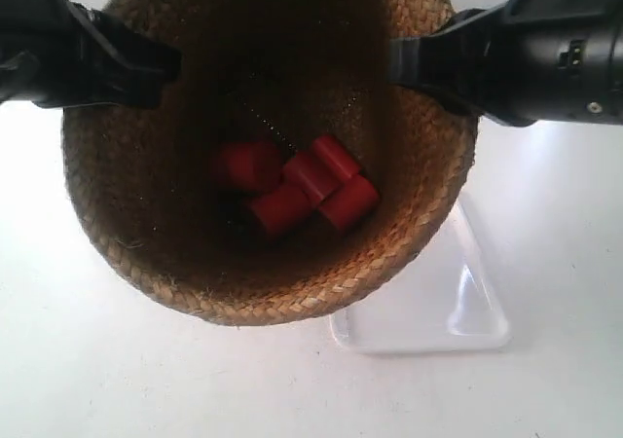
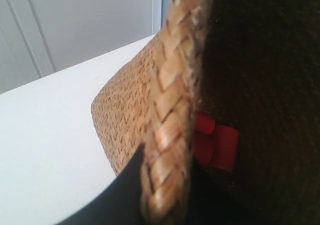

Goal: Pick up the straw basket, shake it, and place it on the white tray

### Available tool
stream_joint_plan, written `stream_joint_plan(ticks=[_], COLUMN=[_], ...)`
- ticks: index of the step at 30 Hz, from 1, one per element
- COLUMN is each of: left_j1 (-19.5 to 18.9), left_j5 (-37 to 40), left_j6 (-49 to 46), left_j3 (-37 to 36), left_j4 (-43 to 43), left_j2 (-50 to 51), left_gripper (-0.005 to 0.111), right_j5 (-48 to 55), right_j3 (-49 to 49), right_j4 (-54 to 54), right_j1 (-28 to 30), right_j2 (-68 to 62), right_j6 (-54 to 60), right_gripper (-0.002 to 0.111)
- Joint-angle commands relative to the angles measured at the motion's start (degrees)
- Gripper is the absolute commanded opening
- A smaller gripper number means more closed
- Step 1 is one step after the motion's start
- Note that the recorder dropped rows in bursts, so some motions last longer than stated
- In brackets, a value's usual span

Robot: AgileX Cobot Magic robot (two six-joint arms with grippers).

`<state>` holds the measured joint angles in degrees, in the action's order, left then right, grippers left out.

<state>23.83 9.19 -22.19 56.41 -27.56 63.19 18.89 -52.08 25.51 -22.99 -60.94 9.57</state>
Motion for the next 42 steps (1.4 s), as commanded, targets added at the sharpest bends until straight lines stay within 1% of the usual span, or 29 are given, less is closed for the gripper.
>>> stream_joint_plan(ticks=[1,4,6,7,8,11,12,13,14,15,17,19,21,22,24,25,26,27,29,30,31,33,34,36,37,38,39,41,42], left_j1=[0.8,1.3,2.1,2.7,3.1,2.6,2.0,1.3,1.3,1.7,4.2,7.3,9.5,10.0,9.6,9.0,8.5,8.4,9.3,9.9,10.1,10.0,9.4,7.3,5.8,4.3,3.1,2.8,3.1], left_j5=[-0.6,4.0,4.7,3.8,1.5,-10.4,-11.8,-11.1,-8.6,-5.8,-0.1,-0.1,-5.4,-10.2,-19.7,-22.4,-21.6,-18.0,-6.1,-1.6,-0.1,-2.6,-5.7,-16.6,-19.3,-19.5,-15.8,-1.2,6.2], left_j6=[-2.1,-2.0,-2.0,-2.0,-2.3,-3.6,-3.6,-2.7,-1.7,-1.5,-2.1,-2.3,-2.3,-2.3,-2.2,-2.2,-2.2,-2.4,-3.8,-3.6,-2.7,-0.4,-0.3,-0.3,-0.3,-0.3,0.0,1.0,1.0], left_j3=[-0.6,-0.6,-0.7,-0.7,-1.1,-3.7,-4.3,-4.4,-4.0,-3.6,-3.3,-3.9,-6.6,-9.0,-13.7,-15.1,-14.9,-13.9,-9.8,-7.8,-6.8,-7.3,-8.5,-12.5,-13.5,-13.7,-12.9,-8.9,-6.8], left_j4=[-1.5,-1.9,-1.9,-2.0,-2.0,-2.0,-2.0,-2.2,-3.0,-3.4,-3.4,-1.9,1.4,2.6,2.2,2.2,2.2,2.9,6.5,7.6,7.6,7.3,7.3,6.8,6.5,6.1,5.1,4.7,4.7], left_j2=[1.3,-1.8,-4.7,-5.3,-5.3,-1.5,-0.4,0.4,0.2,-0.9,-4.9,-8.6,-10.2,-9.8,-6.7,-5.2,-4.9,-5.7,-9.4,-11.4,-12.6,-14.2,-14.0,-10.5,-7.8,-5.5,-4.4,-5.8,-7.3], left_gripper=[0.000,0.000,0.000,0.000,0.000,0.000,0.000,0.000,0.000,0.000,0.000,0.000,0.000,0.000,0.000,0.000,0.000,0.000,0.000,0.000,0.000,0.000,0.000,0.000,0.000,0.000,0.000,0.000,0.000], right_j5=[-3.5,3.0,4.1,2.9,-0.6,-14.5,-17.4,-17.2,-13.8,-8.1,0.6,0.6,-6.2,-11.6,-20.3,-21.7,-20.7,-17.2,-8.0,-4.2,-3.1,-6.6,-11.7,-22.2,-26.6,-27.5,-25.3,-14.0,-7.8], right_j3=[0.8,0.8,0.9,1.2,1.8,5.0,5.4,5.3,4.4,2.9,0.7,0.6,2.1,3.8,6.8,7.2,7.0,5.9,2.8,1.5,1.2,2.6,4.5,8.8,10.7,11.3,11.3,8.5,6.7], right_j4=[0.6,4.2,6.1,6.4,6.2,3.8,3.8,3.8,4.2,5.6,6.0,5.9,5.0,4.3,3.8,2.5,2.3,2.8,3.1,3.4,4.3,4.4,3.5,2.7,2.9,2.9,2.9,3.4,3.4], right_j1=[-0.6,-1.8,-3.5,-4.2,-4.9,-4.9,-4.3,-3.9,-3.9,-4.0,-5.6,-8.6,-10.4,-10.6,-9.6,-8.5,-7.6,-7.3,-7.8,-8.7,-9.7,-11.2,-11.3,-10.0,-8.7,-7.7,-6.7,-6.6,-7.6], right_j2=[-3.3,-0.7,2.0,2.6,2.7,-0.8,-2.8,-4.2,-4.9,-4.6,-1.8,2.1,3.6,3.1,-0.1,-2.2,-3.8,-3.9,-1.2,1.0,3.3,6.2,6.3,2.9,0.2,-2.1,-3.9,-3.4,-1.7], right_j6=[0.5,0.2,0.2,0.3,1.1,4.1,4.1,4.1,3.5,2.1,2.5,3.7,7.0,7.9,9.6,9.9,10.2,9.9,9.6,9.4,8.5,7.3,7.7,7.9,8.0,8.5,8.2,3.9,1.8], right_gripper=[0.000,0.000,0.000,0.000,0.000,0.000,0.000,0.000,0.000,0.000,0.000,0.000,0.000,0.000,0.000,0.000,0.000,0.000,0.000,0.000,0.000,0.000,0.000,0.000,0.000,0.000,0.000,0.000,0.000])
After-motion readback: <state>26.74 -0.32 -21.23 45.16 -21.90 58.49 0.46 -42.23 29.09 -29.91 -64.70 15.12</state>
